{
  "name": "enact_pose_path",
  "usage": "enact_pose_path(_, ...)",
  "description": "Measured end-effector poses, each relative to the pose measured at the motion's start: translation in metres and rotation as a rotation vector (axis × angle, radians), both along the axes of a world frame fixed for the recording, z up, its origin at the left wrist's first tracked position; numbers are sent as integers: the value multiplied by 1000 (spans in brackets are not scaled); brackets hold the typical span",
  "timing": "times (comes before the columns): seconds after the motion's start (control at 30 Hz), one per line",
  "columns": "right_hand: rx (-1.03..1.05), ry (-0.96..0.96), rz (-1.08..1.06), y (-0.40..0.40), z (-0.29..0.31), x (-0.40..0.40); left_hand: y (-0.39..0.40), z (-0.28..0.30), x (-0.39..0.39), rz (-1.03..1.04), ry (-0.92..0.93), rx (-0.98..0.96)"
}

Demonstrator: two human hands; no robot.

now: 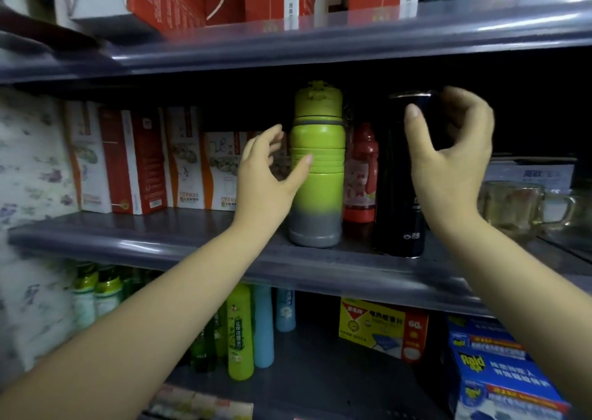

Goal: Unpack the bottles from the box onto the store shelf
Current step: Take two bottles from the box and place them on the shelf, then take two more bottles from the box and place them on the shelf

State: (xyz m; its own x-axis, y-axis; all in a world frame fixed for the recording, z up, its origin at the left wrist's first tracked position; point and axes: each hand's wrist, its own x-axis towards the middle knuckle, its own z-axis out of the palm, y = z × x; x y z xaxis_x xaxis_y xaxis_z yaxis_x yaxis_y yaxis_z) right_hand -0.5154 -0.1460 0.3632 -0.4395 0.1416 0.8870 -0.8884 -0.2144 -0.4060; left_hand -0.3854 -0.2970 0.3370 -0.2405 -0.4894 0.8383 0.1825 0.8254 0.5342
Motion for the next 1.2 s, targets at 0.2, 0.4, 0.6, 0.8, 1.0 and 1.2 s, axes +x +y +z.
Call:
enact_pose_path(0.2,21,107,364,-20,-35,73,5,-45,84,127,-41,-74)
enact_pose_path(0.4,254,5,983,-69,-116,178,-2,-143,196,352,-116,53)
enact_pose_path(0.6,554,-234,1482,-102,-229,300,13,-283,323,697,-286,348)
enact_pose_path(0.8,898,-369,1698,-105,-348,394,83,-410,424,982,-368,734)
enact_pose_path(1.0,1234,-417,1741,-92,-471,442,144,-518,458,1120,-423,1017)
enact_pose_path(1.2,1562,-387,1688,-76,-605,449,187,-635,451,1042,-447,1319)
